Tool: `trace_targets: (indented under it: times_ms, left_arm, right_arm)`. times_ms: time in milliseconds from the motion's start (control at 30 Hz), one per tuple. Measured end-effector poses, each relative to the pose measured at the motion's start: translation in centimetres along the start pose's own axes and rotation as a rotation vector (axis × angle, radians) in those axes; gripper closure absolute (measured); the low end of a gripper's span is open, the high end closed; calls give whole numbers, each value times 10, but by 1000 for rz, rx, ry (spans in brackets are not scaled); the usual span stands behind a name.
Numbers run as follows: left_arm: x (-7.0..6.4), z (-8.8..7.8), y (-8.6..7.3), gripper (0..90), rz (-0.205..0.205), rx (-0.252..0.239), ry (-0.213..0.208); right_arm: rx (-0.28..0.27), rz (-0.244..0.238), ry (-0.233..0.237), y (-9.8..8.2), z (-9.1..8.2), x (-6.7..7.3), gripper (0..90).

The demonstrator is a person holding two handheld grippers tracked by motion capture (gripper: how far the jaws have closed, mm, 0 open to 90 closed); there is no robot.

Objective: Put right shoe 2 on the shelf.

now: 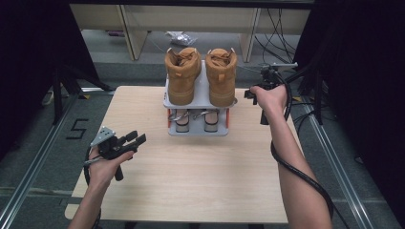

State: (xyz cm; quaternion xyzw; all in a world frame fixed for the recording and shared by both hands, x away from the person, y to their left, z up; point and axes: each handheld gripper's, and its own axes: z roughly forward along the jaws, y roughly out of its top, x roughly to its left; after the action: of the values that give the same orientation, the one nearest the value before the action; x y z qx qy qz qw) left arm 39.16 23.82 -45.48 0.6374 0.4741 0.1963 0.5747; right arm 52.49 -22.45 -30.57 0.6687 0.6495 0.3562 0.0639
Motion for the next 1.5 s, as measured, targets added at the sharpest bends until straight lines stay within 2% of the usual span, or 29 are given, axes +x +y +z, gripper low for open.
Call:
trace_targets:
  times_ms: [33,67,100,133,167,200,233,267,333,367,467,500,533,567,600,700,833,867,900,1000,1033,1200,1233,1267,1300,1367,1433,1467,1500]
  left_arm:
    - [0,0,0,527,1,0,4]
    - [0,0,0,526,1,0,4]
    - [0,0,0,526,1,1,6]
    - [0,0,0,523,-2,0,7]
    - [0,0,0,523,-1,0,7]
    - [0,0,0,523,-1,0,7]
    - [0,0,0,522,-2,0,8]
    - [0,0,0,520,-3,0,9]
    - [0,0,0,520,-3,0,9]
    - [0,0,0,519,-5,0,9]
    - [1,0,0,519,-5,-1,10]
    - [1,0,-1,519,-4,-1,9]
    - [1,0,-1,519,-5,-1,10]
    - [1,0,-1,519,-5,-1,9]
    - [1,0,-1,518,-4,0,9]
    - [1,1,-1,518,-1,3,10]
    - [1,1,-2,518,-3,8,12]
    - [1,2,-2,518,-3,9,11]
    - [1,2,-3,518,-1,10,10]
    - [0,2,-3,518,-2,11,8]
    - [1,2,-3,518,-1,12,7]
    - [1,2,-3,518,1,14,7]
    - [1,3,-3,518,0,13,7]
    - [1,3,-3,518,2,15,7]
    - [1,3,-3,518,2,14,6]
    - [1,3,-4,518,2,16,6]
    - [1,3,-3,518,1,14,7]
    - [1,3,-3,518,1,14,7]
    - [1,3,-3,518,-1,13,8]
  right_arm:
    - [16,28,-23,-3,-2,0,802]
    - [16,28,-23,-3,-2,0,802]
    - [-16,-5,18,-5,-1,-5,802]
    - [2,8,3,-9,-2,-7,801]
    - [0,-9,-3,-10,-2,-10,799]
    - [8,20,-8,-11,-3,-9,796]
    - [-19,-9,19,-14,-1,-14,795]
    - [4,5,-12,-14,-3,-13,792]
    - [-16,-22,14,-16,-1,-17,787]
    - [-3,5,-2,-19,-3,-18,777]
    - [-17,3,-10,-22,-3,-20,769]
    - [19,9,-60,-24,-6,-21,755]
    - [19,9,-60,-24,-6,-21,755]
    - [-7,-27,-33,-26,-5,-27,751]
    - [6,10,-33,-28,-6,-26,744]
    - [-8,-30,-36,-35,-6,-36,728]
    - [-1,-20,-31,-43,-5,-44,720]
    - [8,16,-29,-45,-5,-44,717]
    - [4,-12,-33,-46,-5,-48,712]
    - [3,-17,-31,-49,-4,-51,704]
    - [15,-48,-56,-52,-5,-55,696]
    - [22,3,-52,-60,-6,-56,680]
    - [22,3,-52,-60,-6,-56,680]
    - [14,-32,-50,-61,-6,-61,677]
    - [21,-4,-49,-62,-6,-60,676]
    - [16,-28,-51,-63,-6,-62,673]
    - [12,14,-51,-67,-6,-59,663]
    - [5,-26,-57,-68,-6,-62,662]
    - [5,-26,-57,-68,-6,-62,662]
